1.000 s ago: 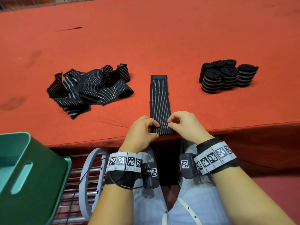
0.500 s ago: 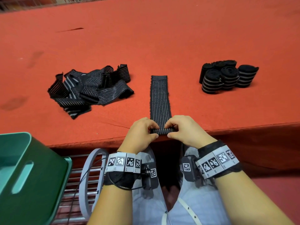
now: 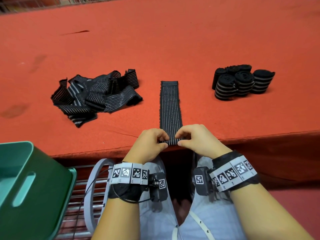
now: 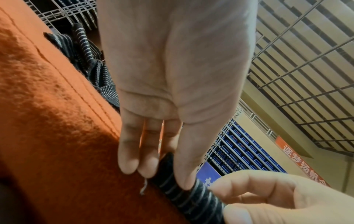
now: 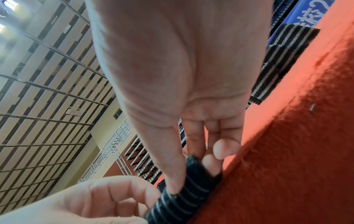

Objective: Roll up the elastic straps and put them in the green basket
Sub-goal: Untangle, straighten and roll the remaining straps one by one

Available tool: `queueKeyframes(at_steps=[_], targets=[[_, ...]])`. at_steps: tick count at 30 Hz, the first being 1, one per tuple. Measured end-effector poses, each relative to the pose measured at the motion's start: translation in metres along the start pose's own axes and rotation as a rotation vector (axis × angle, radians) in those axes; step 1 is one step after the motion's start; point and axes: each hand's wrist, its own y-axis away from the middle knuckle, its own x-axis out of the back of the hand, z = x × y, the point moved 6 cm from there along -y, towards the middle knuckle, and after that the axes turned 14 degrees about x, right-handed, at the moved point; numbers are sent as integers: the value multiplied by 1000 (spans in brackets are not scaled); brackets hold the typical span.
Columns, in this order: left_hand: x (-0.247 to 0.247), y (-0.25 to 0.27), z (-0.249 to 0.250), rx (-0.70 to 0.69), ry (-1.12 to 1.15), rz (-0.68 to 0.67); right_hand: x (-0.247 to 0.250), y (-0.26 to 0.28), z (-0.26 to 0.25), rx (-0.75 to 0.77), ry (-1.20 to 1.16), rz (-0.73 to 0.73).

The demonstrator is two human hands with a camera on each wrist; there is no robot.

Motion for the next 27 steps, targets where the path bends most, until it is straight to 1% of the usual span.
queueKeyframes(at_steps=[9,15,19,21,24,27], targets=[[2,-2,2,1,100,-48,3,-1,-1,-8,-37,3],[1,-6,1,36,101,-101,-2,-5,6,-39,-70,-42],[-1,-11,0,68,100,-122,-3,-8,8,-44,-35,-67],[-2,-15,0,73,73,-109,-4,-9,10,-45,9,-71],[-4,-20,0,54,9,-49,-5,-11,12,-58,33,-70],[-6,-22,1,7,24,-14,-6,-12,11,-76,47,-68]])
